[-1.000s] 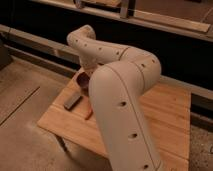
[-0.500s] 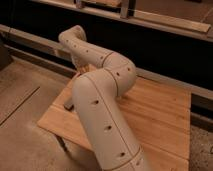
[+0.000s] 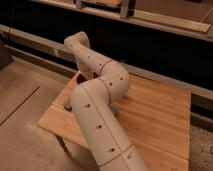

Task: Push the ceramic bowl across the table

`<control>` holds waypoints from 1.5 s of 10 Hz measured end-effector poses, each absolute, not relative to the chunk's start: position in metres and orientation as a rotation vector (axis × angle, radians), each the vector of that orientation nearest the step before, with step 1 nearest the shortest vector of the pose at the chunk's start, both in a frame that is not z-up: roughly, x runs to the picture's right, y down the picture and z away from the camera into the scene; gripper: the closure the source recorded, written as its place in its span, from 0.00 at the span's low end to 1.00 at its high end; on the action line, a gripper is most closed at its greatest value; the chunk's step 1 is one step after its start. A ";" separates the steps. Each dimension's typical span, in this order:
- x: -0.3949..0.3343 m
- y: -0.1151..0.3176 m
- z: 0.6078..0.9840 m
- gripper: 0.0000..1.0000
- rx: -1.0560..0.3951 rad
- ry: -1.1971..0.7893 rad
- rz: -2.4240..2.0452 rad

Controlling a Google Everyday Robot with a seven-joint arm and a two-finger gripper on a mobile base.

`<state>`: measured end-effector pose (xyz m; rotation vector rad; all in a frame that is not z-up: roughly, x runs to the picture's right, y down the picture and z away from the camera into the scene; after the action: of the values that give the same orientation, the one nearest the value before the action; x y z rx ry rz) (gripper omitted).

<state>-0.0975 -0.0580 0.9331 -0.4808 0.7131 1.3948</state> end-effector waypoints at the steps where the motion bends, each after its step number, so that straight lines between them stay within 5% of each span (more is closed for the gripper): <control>1: -0.110 -0.057 0.935 1.00 -0.503 0.697 1.400; 6: -0.189 -0.073 0.927 1.00 -0.610 0.513 1.377; 15: -0.196 -0.086 0.923 1.00 -0.598 0.470 1.354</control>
<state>-0.1962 -0.0856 0.9233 -0.5984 0.4697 1.3541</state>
